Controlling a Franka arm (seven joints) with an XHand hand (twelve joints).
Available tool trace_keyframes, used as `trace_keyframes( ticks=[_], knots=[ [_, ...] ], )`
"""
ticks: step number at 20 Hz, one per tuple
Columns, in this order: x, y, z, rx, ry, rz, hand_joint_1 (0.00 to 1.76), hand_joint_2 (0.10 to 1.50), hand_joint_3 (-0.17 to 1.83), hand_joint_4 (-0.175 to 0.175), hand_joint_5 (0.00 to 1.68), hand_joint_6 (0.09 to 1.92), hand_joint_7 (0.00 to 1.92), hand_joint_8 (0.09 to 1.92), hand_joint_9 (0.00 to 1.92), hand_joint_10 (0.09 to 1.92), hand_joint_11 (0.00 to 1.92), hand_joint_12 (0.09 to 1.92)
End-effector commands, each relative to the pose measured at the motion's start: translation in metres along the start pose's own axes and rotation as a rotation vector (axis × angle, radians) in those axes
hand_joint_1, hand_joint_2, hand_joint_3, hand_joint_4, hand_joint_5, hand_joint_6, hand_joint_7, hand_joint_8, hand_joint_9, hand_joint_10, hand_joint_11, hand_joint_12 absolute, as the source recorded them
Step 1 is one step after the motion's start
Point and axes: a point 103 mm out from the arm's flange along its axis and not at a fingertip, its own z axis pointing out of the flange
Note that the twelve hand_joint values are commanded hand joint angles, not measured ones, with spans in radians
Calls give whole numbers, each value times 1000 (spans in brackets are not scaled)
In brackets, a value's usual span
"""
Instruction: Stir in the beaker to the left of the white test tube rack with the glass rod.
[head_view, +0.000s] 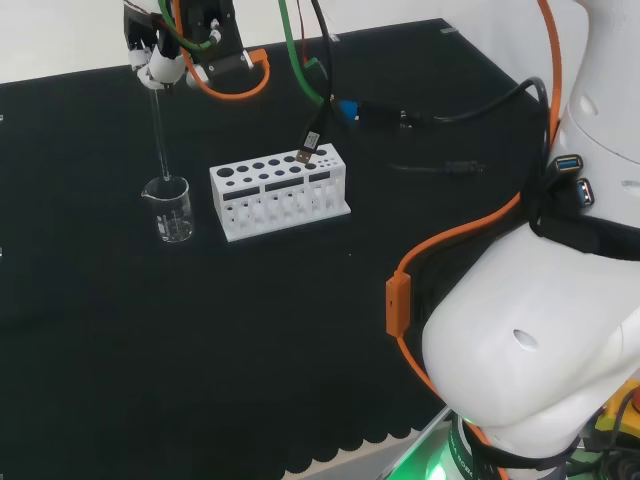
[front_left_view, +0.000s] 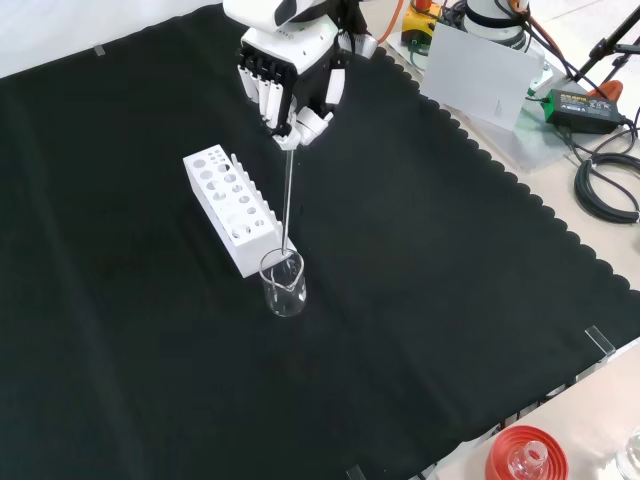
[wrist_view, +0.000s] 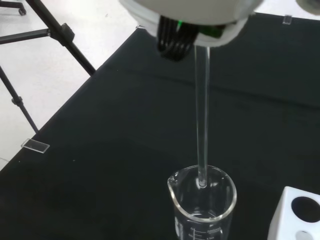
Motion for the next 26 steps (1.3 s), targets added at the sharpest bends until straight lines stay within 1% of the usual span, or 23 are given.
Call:
trace_keyframes(
  ticks=[1, 2, 4, 7, 15, 19, 23, 26],
  knots=[
    [-5, 10, 8, 13, 6, -5, 1318, 655, 727, -175, 1115, 724, 1311, 885, 1794, 393, 1625, 655],
    [-8, 8, 8, 4, 10, -2, 1318, 655, 727, -175, 1115, 724, 1311, 885, 1794, 393, 1625, 655],
    [-9, 9, 9, 13, 9, 2, 1318, 655, 727, -175, 1116, 724, 1311, 884, 1795, 393, 1625, 655],
    [-11, 19, 15, 36, 17, 1, 1318, 655, 726, -175, 1116, 723, 1312, 884, 1795, 392, 1625, 655],
    [-13, 31, 33, 52, 18, -4, 1319, 655, 725, -175, 1117, 720, 1311, 884, 1796, 390, 1625, 656],
    [-15, 36, 40, 46, 52, -11, 1319, 656, 724, -175, 1117, 719, 1311, 884, 1797, 390, 1625, 656],
    [-19, 36, 54, 73, 40, -16, 1319, 656, 723, -175, 1117, 718, 1311, 884, 1798, 389, 1625, 656],
    [-21, 36, 54, 76, 41, -16, 1318, 657, 722, -175, 1118, 717, 1311, 884, 1799, 388, 1625, 657]
  ],
)
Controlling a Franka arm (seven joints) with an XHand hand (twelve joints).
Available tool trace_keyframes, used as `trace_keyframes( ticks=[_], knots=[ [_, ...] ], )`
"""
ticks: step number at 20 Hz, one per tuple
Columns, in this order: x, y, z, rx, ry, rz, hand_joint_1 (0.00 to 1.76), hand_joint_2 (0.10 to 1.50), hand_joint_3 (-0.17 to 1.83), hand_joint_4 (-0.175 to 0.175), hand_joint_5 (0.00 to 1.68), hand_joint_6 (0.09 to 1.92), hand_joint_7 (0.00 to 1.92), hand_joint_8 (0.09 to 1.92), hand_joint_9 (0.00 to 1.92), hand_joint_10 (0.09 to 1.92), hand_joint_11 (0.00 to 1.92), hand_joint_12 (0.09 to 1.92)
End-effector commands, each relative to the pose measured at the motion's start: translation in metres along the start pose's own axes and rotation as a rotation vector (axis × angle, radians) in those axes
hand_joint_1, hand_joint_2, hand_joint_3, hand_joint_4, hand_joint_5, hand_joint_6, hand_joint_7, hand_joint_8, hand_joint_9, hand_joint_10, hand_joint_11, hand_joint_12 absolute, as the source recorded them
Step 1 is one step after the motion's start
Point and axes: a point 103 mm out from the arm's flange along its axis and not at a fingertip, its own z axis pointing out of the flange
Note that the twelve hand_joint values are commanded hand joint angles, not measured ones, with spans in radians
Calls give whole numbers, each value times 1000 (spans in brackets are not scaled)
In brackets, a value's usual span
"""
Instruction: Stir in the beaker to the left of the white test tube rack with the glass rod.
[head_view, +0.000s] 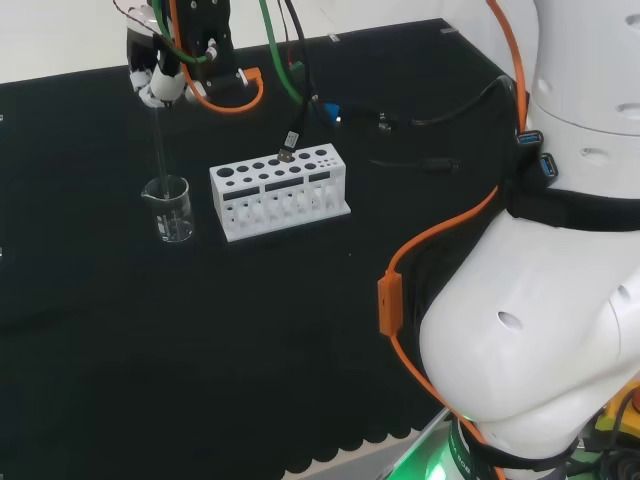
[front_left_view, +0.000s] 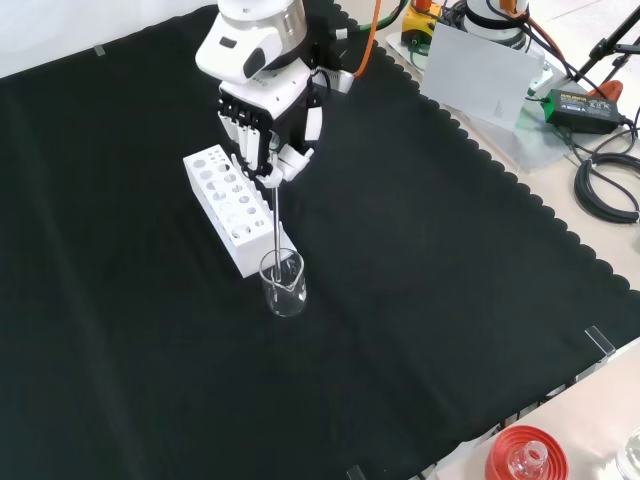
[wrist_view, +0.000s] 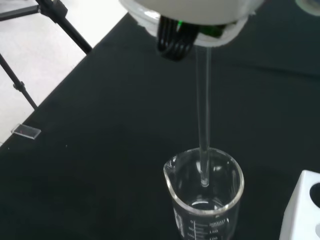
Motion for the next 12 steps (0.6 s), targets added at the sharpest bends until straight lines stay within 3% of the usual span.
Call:
trace_keyframes(
  ticks=[1, 12],
  knots=[
    [-6, 3, 9, 19, -4, -4, 1318, 657, 722, -175, 1118, 717, 1311, 884, 1799, 388, 1625, 657],
    [-15, 18, 32, 71, -19, -21, 1318, 659, 718, -175, 1117, 715, 1311, 883, 1800, 385, 1625, 657]
  ],
)
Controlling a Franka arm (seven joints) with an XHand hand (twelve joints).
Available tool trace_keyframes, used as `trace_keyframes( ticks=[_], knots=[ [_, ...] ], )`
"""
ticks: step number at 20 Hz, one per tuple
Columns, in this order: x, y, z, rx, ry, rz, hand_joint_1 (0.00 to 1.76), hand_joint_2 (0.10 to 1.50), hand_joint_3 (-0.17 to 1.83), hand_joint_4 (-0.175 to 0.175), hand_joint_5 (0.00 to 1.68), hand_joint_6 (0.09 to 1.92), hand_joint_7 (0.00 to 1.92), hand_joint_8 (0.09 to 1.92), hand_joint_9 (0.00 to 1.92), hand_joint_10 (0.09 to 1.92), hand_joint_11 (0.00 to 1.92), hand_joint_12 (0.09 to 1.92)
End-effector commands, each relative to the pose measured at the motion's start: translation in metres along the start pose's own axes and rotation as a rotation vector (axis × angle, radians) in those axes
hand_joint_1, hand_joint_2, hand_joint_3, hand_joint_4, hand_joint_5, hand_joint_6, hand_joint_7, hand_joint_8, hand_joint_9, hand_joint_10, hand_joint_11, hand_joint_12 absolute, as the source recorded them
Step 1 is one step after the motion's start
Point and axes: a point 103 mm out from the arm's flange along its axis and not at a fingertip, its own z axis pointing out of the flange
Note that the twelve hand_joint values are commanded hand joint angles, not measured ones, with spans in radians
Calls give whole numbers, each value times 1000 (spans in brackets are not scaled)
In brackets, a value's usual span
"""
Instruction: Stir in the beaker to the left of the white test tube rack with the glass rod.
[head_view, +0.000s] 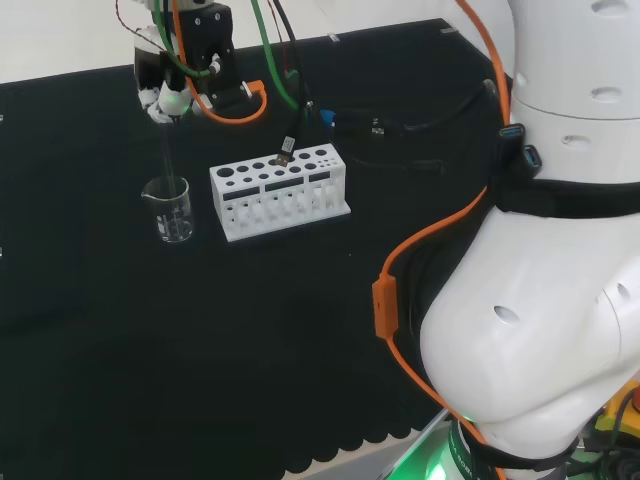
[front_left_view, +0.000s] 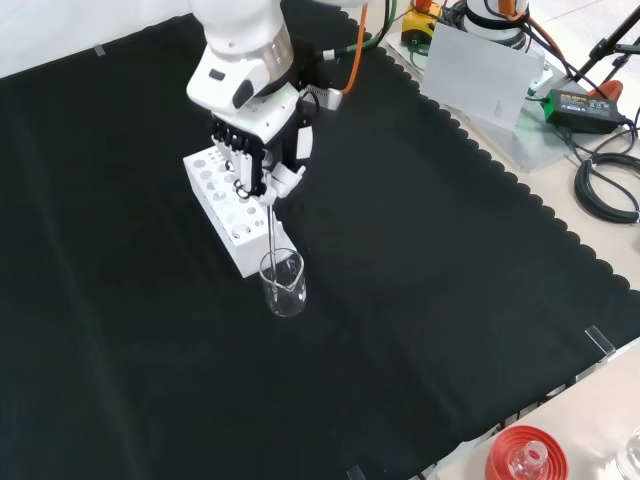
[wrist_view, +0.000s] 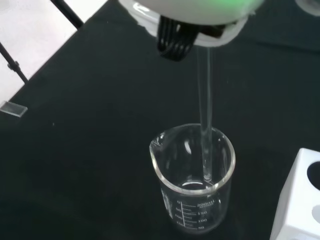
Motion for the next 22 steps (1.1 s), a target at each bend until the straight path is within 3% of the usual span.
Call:
trace_keyframes(
  ticks=[1, 10, 17, 22],
  knots=[
    [-4, 5, 6, 18, -16, -6, 1318, 659, 718, -175, 1118, 715, 1310, 883, 1800, 385, 1625, 657],
    [-11, -9, 3, 16, -29, 16, 1318, 661, 714, -175, 1117, 713, 1310, 882, 1801, 383, 1625, 658],
    [-16, -21, 2, -7, 13, 20, 1318, 662, 713, -175, 1118, 712, 1310, 882, 1801, 382, 1625, 658],
    [9, -35, 6, -2, -40, -4, 1318, 662, 712, -175, 1118, 712, 1310, 881, 1801, 381, 1625, 659]
  ],
)
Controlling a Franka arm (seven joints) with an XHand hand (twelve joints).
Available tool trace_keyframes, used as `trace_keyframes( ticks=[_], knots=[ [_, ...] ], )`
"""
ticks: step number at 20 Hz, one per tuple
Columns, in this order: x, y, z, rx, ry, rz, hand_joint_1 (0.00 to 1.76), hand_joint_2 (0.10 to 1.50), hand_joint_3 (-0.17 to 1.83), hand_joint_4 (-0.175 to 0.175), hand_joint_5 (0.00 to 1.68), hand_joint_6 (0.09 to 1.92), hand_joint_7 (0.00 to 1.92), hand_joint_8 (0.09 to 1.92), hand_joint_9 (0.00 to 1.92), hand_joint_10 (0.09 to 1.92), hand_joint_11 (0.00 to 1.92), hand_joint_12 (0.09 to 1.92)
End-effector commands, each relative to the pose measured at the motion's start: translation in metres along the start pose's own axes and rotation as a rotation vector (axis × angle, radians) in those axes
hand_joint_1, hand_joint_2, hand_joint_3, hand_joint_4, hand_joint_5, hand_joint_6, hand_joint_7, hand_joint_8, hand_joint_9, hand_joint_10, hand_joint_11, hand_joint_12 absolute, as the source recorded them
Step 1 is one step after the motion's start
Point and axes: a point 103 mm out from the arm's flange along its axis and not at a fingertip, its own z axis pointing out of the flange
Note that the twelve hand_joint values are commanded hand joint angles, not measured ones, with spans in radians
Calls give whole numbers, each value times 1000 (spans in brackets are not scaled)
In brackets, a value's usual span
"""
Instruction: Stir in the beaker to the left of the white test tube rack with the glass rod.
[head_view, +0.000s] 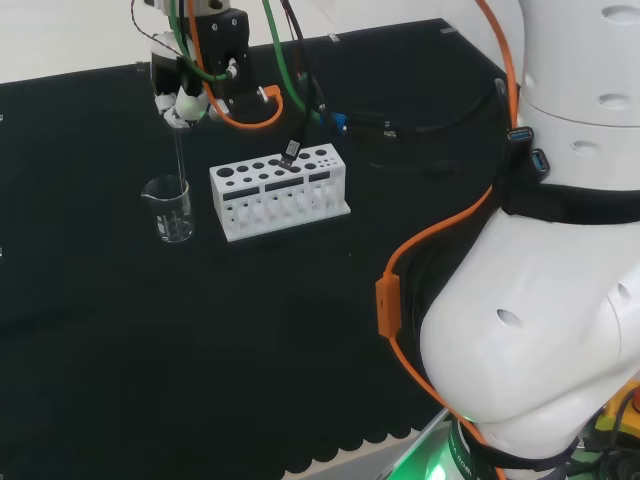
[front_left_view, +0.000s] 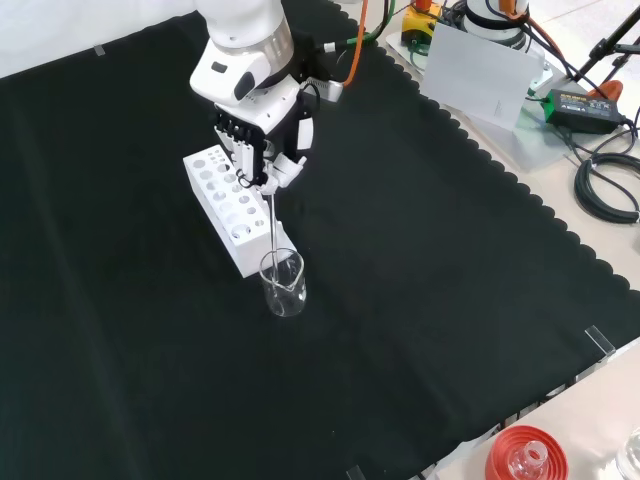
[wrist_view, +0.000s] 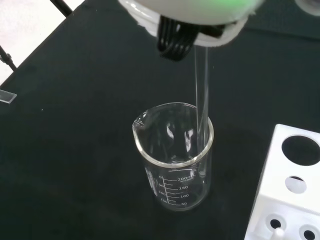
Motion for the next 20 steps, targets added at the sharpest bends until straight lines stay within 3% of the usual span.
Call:
trace_keyframes(
  ticks=[1, 8, 13, 20],
  knots=[
    [26, -16, 3, 9, -41, -19, 1318, 662, 712, -175, 1118, 712, 1310, 881, 1801, 380, 1625, 659],
    [48, -5, 8, 37, -40, -31, 1318, 663, 711, -175, 1118, 711, 1310, 881, 1801, 379, 1625, 659],
    [60, 6, 13, 43, -37, -66, 1318, 663, 710, -175, 1118, 710, 1310, 881, 1801, 379, 1625, 659],
    [66, 22, 17, 55, -23, -90, 1318, 663, 710, -175, 1118, 710, 1310, 880, 1801, 378, 1625, 660]
  ],
)
